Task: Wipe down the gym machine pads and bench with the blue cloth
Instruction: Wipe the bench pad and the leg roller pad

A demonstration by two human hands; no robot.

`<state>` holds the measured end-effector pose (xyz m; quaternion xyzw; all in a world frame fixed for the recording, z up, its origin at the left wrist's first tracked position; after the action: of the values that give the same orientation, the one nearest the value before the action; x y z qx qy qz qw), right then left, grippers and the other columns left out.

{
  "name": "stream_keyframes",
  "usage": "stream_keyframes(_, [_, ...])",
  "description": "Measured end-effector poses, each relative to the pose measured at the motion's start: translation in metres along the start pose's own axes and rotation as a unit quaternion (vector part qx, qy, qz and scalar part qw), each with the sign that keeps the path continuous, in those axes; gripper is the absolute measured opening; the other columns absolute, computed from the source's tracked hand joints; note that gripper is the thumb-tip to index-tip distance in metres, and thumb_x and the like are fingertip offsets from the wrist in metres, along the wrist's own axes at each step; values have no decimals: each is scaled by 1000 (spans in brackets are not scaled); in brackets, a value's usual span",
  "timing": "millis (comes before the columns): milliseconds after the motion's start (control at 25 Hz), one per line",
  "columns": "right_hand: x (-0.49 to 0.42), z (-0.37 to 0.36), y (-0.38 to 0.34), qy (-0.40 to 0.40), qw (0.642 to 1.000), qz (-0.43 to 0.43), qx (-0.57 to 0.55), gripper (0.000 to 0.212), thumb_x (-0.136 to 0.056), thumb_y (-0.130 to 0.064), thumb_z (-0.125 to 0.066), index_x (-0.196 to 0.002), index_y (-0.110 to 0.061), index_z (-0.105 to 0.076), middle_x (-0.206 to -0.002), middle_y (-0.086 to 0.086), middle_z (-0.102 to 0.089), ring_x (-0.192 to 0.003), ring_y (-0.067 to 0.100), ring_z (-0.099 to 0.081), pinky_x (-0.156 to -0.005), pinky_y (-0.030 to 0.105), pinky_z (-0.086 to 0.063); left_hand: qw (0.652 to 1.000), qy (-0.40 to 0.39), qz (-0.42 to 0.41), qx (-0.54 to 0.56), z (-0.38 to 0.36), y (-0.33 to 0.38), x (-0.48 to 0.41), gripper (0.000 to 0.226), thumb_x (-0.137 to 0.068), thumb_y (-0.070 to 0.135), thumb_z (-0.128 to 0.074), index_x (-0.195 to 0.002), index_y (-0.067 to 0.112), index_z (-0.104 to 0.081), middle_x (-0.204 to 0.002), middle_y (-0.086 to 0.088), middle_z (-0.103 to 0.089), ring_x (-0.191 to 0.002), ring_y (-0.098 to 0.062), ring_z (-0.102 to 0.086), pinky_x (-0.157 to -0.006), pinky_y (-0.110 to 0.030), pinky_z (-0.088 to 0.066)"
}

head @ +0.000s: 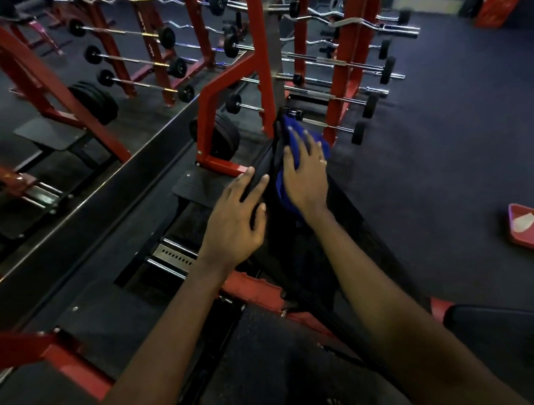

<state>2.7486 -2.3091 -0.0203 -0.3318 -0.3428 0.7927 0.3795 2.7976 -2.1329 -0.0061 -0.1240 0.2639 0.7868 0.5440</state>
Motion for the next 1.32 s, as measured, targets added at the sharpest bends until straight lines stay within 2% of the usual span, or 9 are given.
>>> stream_keyframes(200, [152,13,27,-35,996,87,12,54,-105,-31,-44,-157,-31,-30,-167,-5,-17,-155,21,-7,-125,37,-16,1000,2,-13,16,1,-3,-3,47,-99,24,-43,-145,14,-49,-152,-13,-40,-135,-29,-43,-113,-38,-37])
stream_keyframes(320, [201,15,48,-59,994,94,14,52,-106,-25,-45,-156,-26,-32,-166,-6,-18,-155,19,-7,-125,43,-17,1000,-2,-18,24,0,-4,-2,47,-101,24,-37,-146,14,-47,-154,-13,-38,-138,-28,-40,-114,-36,-34])
stream_keyframes(440, [167,16,64,-10,999,27,-37,48,-107,-31,-37,-155,-28,-34,-164,-8,-24,-154,13,-13,-124,43,-20,999,0,-19,26,0,-3,-1,48,-102,23,-35,-147,14,-45,-154,-13,-37,-139,-28,-39,-114,-37,-34])
stream_keyframes(600, [66,13,55,-3,995,-94,-44,49,-107,-39,-36,-156,-32,-33,-164,-2,-28,-154,24,-15,-122,48,-22,1000,7,-15,12,1,-1,-2,48,-100,18,-39,-147,13,-46,-153,-15,-38,-138,-30,-40,-114,-38,-35])
stream_keyframes(720, [11,10,14,-52,996,76,17,51,-106,-46,-35,-155,-33,-33,-163,0,-29,-153,26,-15,-124,41,-15,1000,7,-12,6,1,1,-1,47,-99,16,-41,-146,13,-46,-153,-15,-38,-137,-30,-40,-113,-37,-36])
stream_keyframes(800, [-21,11,5,-61,985,158,27,49,-105,-43,-40,-151,-26,-43,-154,6,-42,-146,29,-32,-119,35,-25,1000,5,-9,3,1,2,-1,47,-100,16,-42,-147,13,-45,-153,-14,-37,-137,-30,-40,-112,-37,-36])
stream_keyframes(920, [-57,13,21,-58,998,15,-12,51,-100,-50,-38,-135,-20,-58,-137,6,-59,-127,30,-55,-95,31,-41,1000,3,2,-3,1,2,-1,48,-101,18,-41,-148,15,-44,-155,-13,-36,-138,-29,-39,-112,-39,-39])
stream_keyframes(1120, [45,15,11,-24,981,191,1,42,-106,-37,-47,-146,-29,-50,-160,2,-35,-151,16,-22,-121,46,-28,1000,-6,4,-6,1,3,0,48,-101,19,-40,-149,13,-42,-155,-12,-35,-139,-27,-38,-111,-41,-39])
stream_keyframes(1320, [122,16,29,-77,977,196,26,47,-106,-34,-48,-152,-29,-41,-163,4,-26,-155,20,-13,-123,50,-21,1000,-4,-3,-7,1,2,-2,49,-99,17,-42,-148,7,-41,-153,-15,-38,-139,-28,-40,-115,-40,-35])
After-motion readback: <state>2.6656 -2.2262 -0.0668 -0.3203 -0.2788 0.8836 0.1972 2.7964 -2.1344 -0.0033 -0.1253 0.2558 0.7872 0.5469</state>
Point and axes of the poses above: each hand's wrist, its own x-axis away from the middle knuckle, its own z-axis out of the back of the hand, y = z × x, the point moved 4 cm from there along -x, towards the middle knuckle
